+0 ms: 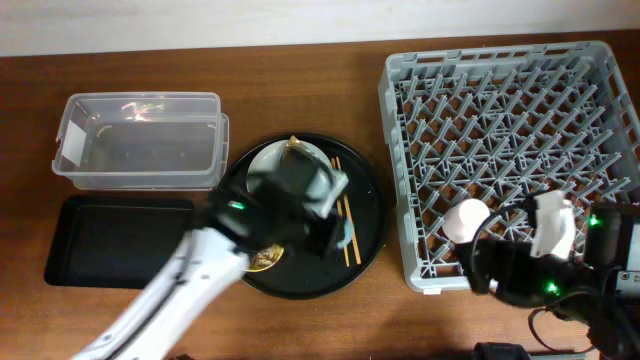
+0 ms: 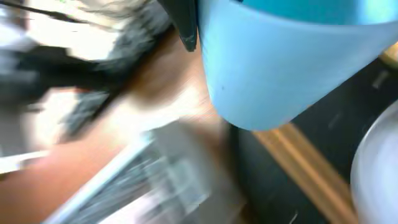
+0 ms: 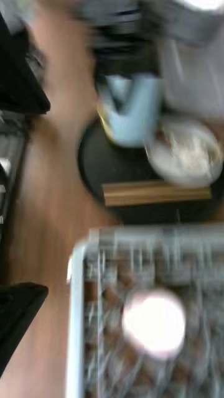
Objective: Sort waste into correct bins and load items into the dishwasher rack
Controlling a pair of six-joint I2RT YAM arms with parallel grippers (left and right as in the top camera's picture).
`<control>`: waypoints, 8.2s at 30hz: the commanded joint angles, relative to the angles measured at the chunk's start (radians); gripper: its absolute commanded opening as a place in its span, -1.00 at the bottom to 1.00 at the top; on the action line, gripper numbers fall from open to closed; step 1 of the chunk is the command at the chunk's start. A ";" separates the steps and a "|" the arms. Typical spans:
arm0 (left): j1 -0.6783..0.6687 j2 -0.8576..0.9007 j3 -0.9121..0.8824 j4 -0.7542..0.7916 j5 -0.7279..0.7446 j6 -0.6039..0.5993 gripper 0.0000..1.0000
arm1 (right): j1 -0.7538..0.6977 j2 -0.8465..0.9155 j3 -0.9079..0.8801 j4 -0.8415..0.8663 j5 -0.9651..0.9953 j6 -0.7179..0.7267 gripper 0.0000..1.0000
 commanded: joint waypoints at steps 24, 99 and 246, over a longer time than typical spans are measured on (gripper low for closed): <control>0.212 -0.023 0.037 0.343 1.108 0.172 -1.00 | 0.297 0.297 0.008 0.350 -0.571 -0.217 -0.02; 0.034 0.140 -0.472 0.354 -0.480 -0.098 -1.00 | -0.285 0.004 0.108 -0.047 -0.043 -0.024 0.83; 0.544 0.390 0.300 0.052 -0.644 0.127 -1.00 | -0.285 0.058 0.107 -0.066 -0.014 -0.038 0.85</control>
